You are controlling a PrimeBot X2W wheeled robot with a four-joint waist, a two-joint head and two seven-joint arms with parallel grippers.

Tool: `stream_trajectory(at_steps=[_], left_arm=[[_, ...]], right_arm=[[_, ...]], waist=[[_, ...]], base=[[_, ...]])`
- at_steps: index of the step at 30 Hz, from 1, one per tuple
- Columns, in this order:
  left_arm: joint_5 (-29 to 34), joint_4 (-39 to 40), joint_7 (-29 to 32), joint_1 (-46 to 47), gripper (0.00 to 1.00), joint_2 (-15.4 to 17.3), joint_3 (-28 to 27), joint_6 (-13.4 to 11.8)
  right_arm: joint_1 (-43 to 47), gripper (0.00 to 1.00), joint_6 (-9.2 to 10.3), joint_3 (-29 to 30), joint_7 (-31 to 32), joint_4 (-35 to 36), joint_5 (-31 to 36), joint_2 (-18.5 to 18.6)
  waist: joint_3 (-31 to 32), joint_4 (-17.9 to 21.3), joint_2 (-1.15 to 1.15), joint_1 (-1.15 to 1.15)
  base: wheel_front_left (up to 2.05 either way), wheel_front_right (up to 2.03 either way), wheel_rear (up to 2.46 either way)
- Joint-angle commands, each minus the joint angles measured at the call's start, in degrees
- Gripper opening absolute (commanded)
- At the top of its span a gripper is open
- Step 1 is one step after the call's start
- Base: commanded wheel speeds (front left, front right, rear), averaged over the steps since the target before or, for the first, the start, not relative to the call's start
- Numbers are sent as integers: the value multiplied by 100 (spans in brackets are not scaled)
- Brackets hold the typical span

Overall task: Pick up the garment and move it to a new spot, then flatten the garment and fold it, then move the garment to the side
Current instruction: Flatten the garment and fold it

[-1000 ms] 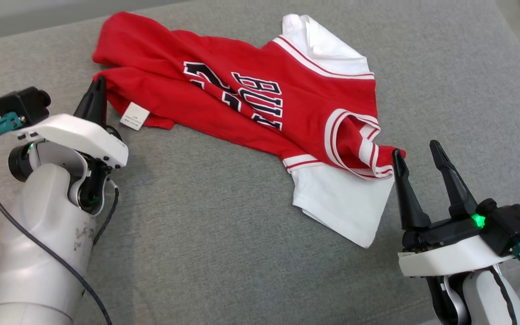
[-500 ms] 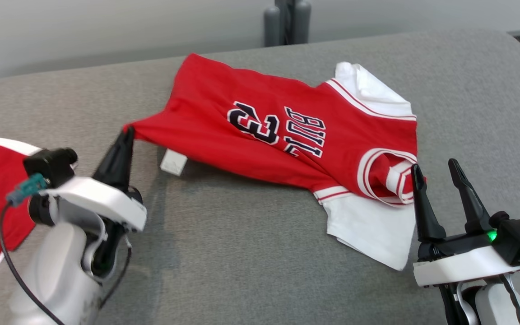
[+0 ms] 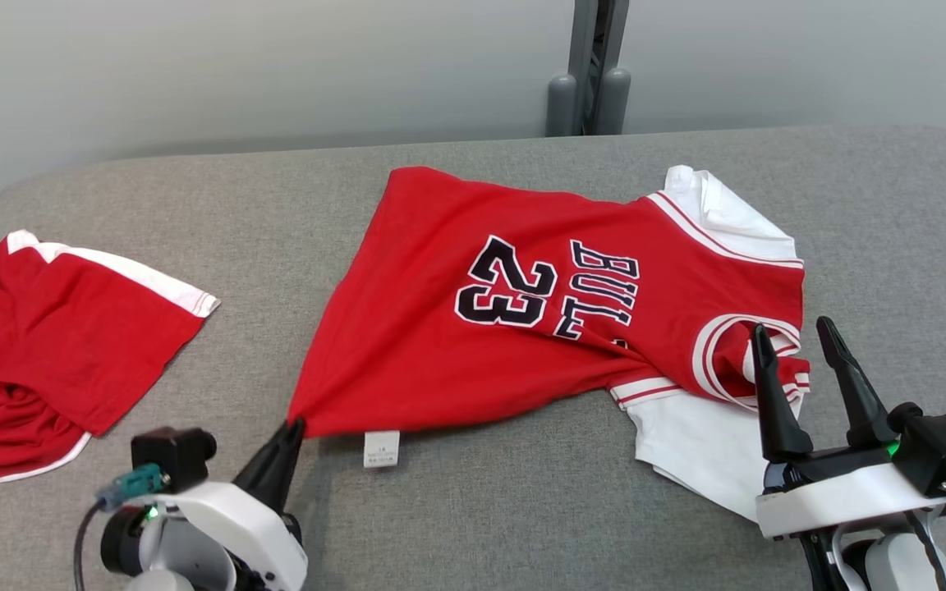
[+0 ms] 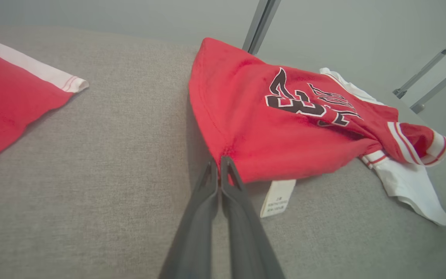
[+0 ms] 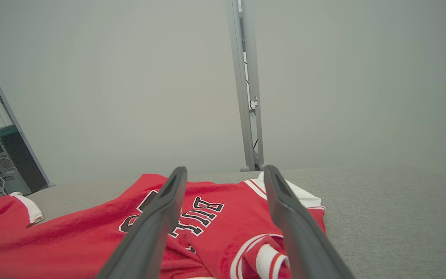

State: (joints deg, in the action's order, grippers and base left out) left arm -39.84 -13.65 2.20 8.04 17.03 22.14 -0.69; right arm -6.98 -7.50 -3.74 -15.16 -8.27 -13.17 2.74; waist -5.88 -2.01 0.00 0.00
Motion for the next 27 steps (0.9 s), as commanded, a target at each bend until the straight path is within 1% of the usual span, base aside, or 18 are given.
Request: stream_trajectory(at_steps=[1, 3, 4, 5, 10, 13, 16, 18, 21, 27], left_arm=[[-26, 8, 22, -82, 0, -15, 13, -41], [-11, -60, 26, -160, 0, -22, 50, -73], [13, -108, -15, -177, 73, -28, 37, -115], [53, -148, -68, -190, 100, -28, 32, -157], [86, -204, -563, -256, 100, -157, -122, -322], [3, -184, -871, -325, 100, -297, -244, -397], [-12, -252, -1087, -388, 100, -404, -289, -430], [-6, -429, -1193, -410, 100, -468, -238, -368], [12, -567, -1202, -384, 100, -504, -193, -355], [-88, -1169, -1183, -210, 100, -641, -191, -423]], right_arm=[[36, 100, 2, 17, -13, -18, 22, 31], [44, 100, 2, 20, -13, -48, 58, 30], [47, 100, 2, 19, -13, -62, 67, 30], [48, 100, 2, 15, -13, -67, 69, 30], [108, 100, 2, 28, -13, -39, 134, 31], [186, 100, 2, 64, -13, 13, 86, 29], [241, 100, 2, 82, -13, 29, 120, 30], [243, 100, 2, 52, -13, 22, 136, 30], [202, 100, 2, 10, -13, 28, 118, 29], [149, 100, 2, -90, -13, 26, 108, 32]], waist=[[26, -1, 0, 0], [57, 8, 0, 0], [78, 15, 0, 0], [94, 23, 0, 0], [145, 59, 0, 0], [142, 107, 0, 0], [130, 125, 0, 0], [123, 143, 0, 0], [120, 166, 0, 0], [64, 264, 0, 0]], base=[[0, 0, 0], [0, 0, 0], [0, 0, 0], [0, 0, 0], [0, 0, 0], [0, 0, 0], [0, 0, 0], [0, 0, 0], [0, 0, 0], [0, 0, 0]])
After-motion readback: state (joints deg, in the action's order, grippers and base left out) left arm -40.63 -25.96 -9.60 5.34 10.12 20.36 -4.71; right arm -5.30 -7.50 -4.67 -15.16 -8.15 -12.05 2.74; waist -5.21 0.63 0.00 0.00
